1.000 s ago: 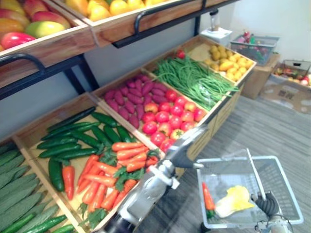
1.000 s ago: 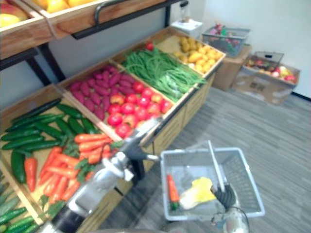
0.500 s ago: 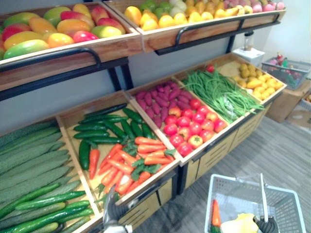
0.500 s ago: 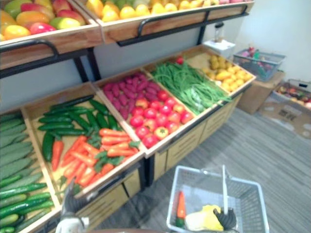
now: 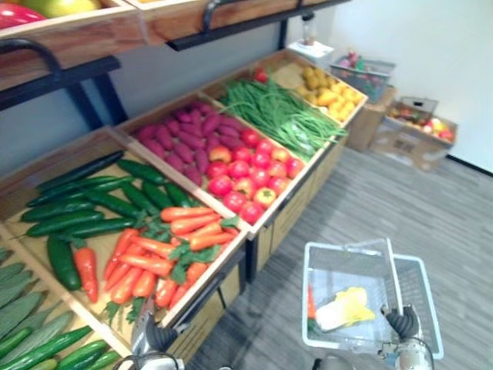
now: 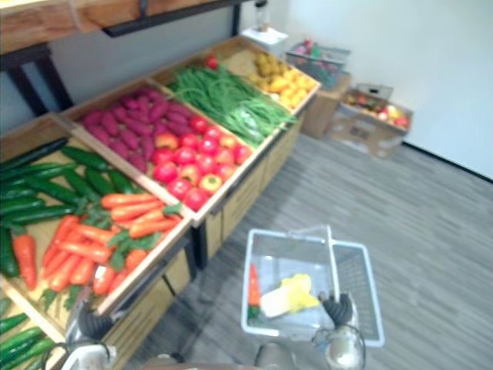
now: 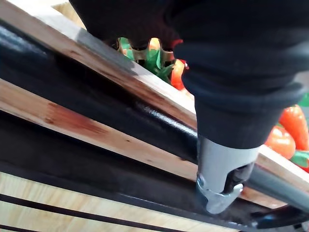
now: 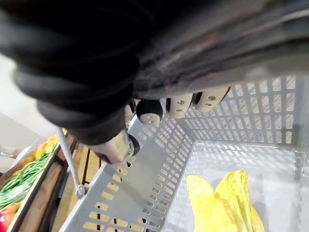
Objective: Pick vegetable in the basket
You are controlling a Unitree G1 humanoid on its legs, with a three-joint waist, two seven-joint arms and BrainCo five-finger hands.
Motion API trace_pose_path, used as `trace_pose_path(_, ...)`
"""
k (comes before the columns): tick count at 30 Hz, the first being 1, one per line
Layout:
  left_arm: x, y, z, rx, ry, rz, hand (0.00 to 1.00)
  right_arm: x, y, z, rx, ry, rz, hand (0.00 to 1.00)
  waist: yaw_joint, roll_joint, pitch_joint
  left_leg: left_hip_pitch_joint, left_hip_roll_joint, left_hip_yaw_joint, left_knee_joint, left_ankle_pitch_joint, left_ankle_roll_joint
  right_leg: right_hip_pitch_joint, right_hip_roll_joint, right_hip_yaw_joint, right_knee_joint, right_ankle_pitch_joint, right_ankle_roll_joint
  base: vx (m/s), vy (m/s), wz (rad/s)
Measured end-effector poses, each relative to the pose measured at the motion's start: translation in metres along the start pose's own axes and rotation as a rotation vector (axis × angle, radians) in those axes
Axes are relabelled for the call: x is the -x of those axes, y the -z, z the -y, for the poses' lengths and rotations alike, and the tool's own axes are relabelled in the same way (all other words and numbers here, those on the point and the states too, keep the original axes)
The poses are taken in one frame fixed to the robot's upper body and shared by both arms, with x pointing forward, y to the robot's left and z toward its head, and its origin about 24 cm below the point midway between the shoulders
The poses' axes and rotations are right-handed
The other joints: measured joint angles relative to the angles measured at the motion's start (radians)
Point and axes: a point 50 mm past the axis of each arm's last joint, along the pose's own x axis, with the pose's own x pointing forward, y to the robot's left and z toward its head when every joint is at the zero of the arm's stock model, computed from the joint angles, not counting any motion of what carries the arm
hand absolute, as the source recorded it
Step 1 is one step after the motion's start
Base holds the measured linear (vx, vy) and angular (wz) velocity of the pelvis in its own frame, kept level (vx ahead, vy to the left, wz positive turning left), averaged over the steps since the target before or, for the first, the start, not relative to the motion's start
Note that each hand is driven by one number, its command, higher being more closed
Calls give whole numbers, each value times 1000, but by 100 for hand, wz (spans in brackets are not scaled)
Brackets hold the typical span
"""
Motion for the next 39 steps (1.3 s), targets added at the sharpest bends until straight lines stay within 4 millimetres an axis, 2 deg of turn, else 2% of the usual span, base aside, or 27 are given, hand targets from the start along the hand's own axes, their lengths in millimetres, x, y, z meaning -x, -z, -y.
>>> trace_pose_path(1,1,3,3,-4,11,-22,0,-2,-1,2,5,6,4,100,3,24,3,17,1,-22,-36,2,3,29,35,12,-68,-2,3,-108,19,-126)
trace_pose_path(2,8,11,8,-5,20,-67,0,-4,-1,6,11,25,3,100,9,67,-5,47,18,-1,-115,40,-16,72,45,20,-106,-56,26,-140,-29,-93)
trace_pose_path(3,7,14,4,-11,1,-74,0,-3,2,8,13,40,-7,100,-5,36,-7,47,-19,34,-122,51,-12,59,-30,35,25,-103,58,-120,-48,-81)
trace_pose_path(4,6,14,2,-14,-10,-77,0,-3,4,8,16,41,-17,100,-2,22,-12,45,-28,52,-117,53,-10,66,-54,55,40,-108,75,-94,-190,-66)
trace_pose_path(5,4,18,-4,-21,-41,-89,0,-2,7,6,21,32,-30,100,9,10,-22,12,-22,85,-85,55,-11,88,-77,81,-20,-88,108,-52,-199,-64)
trace_pose_path(6,3,20,-7,-29,-53,-98,0,-2,7,5,22,29,-31,100,15,-2,-34,-14,-12,101,-66,57,-14,98,-78,93,-89,-85,147,-101,-323,-91)
trace_pose_path(7,0,23,-14,-37,-81,-109,0,-5,3,4,19,27,-18,100,27,-1,-37,-59,18,128,-39,77,-21,108,-40,95,-220,-121,210,-166,-348,-104)
trace_pose_path(8,1,29,-17,-42,-98,-137,0,-9,-2,3,25,23,-1,100,33,11,-36,-84,49,144,-38,107,-26,124,0,94,-346,-126,216,-192,-366,-116)
trace_pose_path(10,5,42,-21,-87,-104,-182,0,-10,-5,-1,46,-2,13,100,39,29,-36,-91,96,181,-38,128,-54,186,62,86,-558,-125,218,-216,-347,-100)
trace_pose_path(11,5,44,-19,-93,-101,-201,0,-9,0,-1,60,-4,-1,100,32,50,-30,-89,121,175,-33,135,-65,217,101,84,-621,-86,222,-197,-287,-57)
trace_pose_path(13,9,51,-18,-89,-94,-242,0,-3,11,-3,89,-12,-35,100,24,83,-26,-61,168,173,-15,150,-76,252,149,115,-671,-60,200,-214,-197,-42)
trace_pose_path(14,10,51,-18,-80,-95,-249,0,-1,14,-2,97,-15,-43,100,25,89,-23,-54,177,167,-4,150,-76,255,157,130,-679,-59,199,-234,-165,-67)
trace_pose_path(15,11,55,-19,-88,-97,-268,0,0,17,-3,119,-29,-51,100,31,93,-22,-53,181,97,9,153,-72,256,168,163,-691,-67,193,-137,-93,-58)
trace_pose_path(16,13,58,-19,-92,-96,-278,0,0,18,-2,130,-35,-49,100,33,94,-22,-54,175,41,12,153,-72,255,172,182,-700,-64,189,-129,-87,-82)
trace_pose_path(17,20,63,-18,-98,-86,-299,0,0,20,0,150,-40,-50,100,36,97,-20,-53,137,-140,2,138,-92,251,170,223,-722,-55,175,-77,-19,-69)
trace_pose_path(18,23,63,-15,-91,-81,-303,0,-1,20,3,158,-35,-48,100,38,102,-17,-44,113,-215,-15,114,-122,248,169,233,-731,-53,173,-65,22,-82)
trace_pose_path(19,29,63,-8,-74,-71,-313,0,-4,19,8,173,-23,-41,100,43,121,-17,-20,78,-293,-49,63,-158,235,170,238,-741,-50,169,-38,120,-78)
trace_pose_path(20,33,60,-2,-53,-71,-316,0,-6,20,14,180,-4,-42,100,54,146,-12,-4,59,-308,-91,-5,-154,227,167,229,-768,-40,163,-53,178,-65)
trace_pose_path(21,34,57,2,-27,-67,-317,0,-5,21,14,179,-3,-46,100,60,160,-6,-20,41,-309,-83,-14,-136,229,156,206,-754,-13,183,-32,165,-36)
trace_pose_path(22,33,56,2,-16,-73,-313,0,-4,20,12,173,-7,-45,100,57,141,5,-17,25,-306,-76,-14,-136,220,149,206,-746,12,189,-35,117,-4)
trace_pose_path(23,31,52,5,-5,-67,-308,0,-4,21,11,171,-8,-51,100,55,135,13,-18,7,-307,-70,-17,-133,219,131,214,-752,42,205,7,56,-3)
trace_pose_path(30,36,56,10,-6,-42,-335,0,-4,19,9,163,-19,-45,100,58,141,10,-19,-24,-373,-77,-8,-127,236,115,204,-803,65,224,82,28,2)
trace_pose_path(33,35,58,10,-14,-31,-344,0,-7,14,7,152,-20,-29,100,58,137,11,-19,-30,-394,-85,-10,-128,234,112,201,-805,68,228,62,11,0)
trace_pose_path(35,35,61,8,-23,-34,-355,0,-7,12,2,136,-26,-26,100,58,124,10,-17,-36,-391,-81,-20,-125,233,106,206,-804,70,232,23,36,-7)
trace_pose_path(36,35,62,7,-27,-34,-357,0,-7,11,0,129,-28,-26,100,59,119,10,-17,-41,-391,-74,-29,-121,230,101,209,-795,69,234,-2,48,-22)
trace_pose_path(37,35,63,7,-28,-32,-360,0,-7,9,-2,119,-26,-23,100,68,115,11,-17,-47,-389,-64,-52,-119,198,96,221,-744,57,246,-21,70,-37)
trace_pose_path(39,38,62,10,-20,-26,-371,0,-9,7,-1,112,-22,-21,100,81,115,11,-10,-56,-394,-67,-75,-103,133,94,228,-635,46,246,-41,75,-49)
